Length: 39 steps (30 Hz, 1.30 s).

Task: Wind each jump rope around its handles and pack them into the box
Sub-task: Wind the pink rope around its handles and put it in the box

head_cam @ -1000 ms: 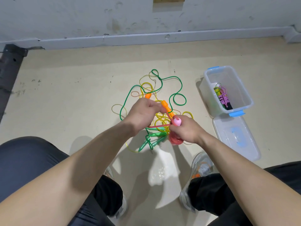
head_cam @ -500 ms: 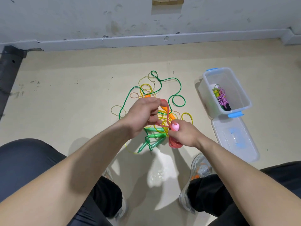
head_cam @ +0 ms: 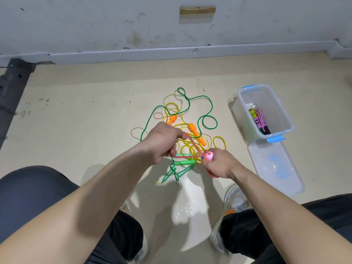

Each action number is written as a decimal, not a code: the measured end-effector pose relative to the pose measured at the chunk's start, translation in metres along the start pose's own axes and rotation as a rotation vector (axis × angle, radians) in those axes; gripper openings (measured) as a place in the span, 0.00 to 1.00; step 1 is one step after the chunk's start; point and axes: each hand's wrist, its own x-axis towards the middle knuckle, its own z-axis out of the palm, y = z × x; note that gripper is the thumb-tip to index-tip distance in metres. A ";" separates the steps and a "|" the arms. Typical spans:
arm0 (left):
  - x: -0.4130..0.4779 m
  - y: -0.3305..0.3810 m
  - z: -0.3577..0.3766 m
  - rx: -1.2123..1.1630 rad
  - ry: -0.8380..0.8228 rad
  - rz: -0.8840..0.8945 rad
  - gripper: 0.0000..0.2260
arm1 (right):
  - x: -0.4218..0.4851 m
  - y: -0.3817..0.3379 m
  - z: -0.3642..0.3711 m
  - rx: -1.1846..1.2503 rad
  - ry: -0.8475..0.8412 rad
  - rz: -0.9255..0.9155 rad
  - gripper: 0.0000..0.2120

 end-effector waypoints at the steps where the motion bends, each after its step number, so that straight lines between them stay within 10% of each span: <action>1: 0.000 0.001 -0.001 -0.005 -0.022 0.003 0.07 | -0.001 0.000 0.002 -0.003 -0.005 0.004 0.11; 5: -0.007 0.004 -0.005 -0.041 -0.144 0.144 0.06 | -0.004 -0.002 -0.010 0.050 0.032 0.043 0.12; 10: 0.000 0.012 -0.001 0.011 0.154 0.384 0.06 | -0.006 -0.010 -0.041 0.449 -0.015 0.031 0.22; 19: 0.041 0.057 0.039 0.053 0.356 0.426 0.06 | -0.019 0.000 -0.148 0.860 -0.077 0.142 0.06; 22: 0.061 0.078 0.066 0.018 0.302 0.438 0.07 | -0.020 0.022 -0.190 0.864 -0.082 0.131 0.09; 29: 0.113 0.128 0.153 -0.033 0.126 0.427 0.07 | -0.002 0.082 -0.251 0.592 0.023 0.207 0.48; 39: 0.246 0.127 0.264 0.237 0.036 0.393 0.05 | 0.115 0.187 -0.245 0.586 0.260 0.406 0.38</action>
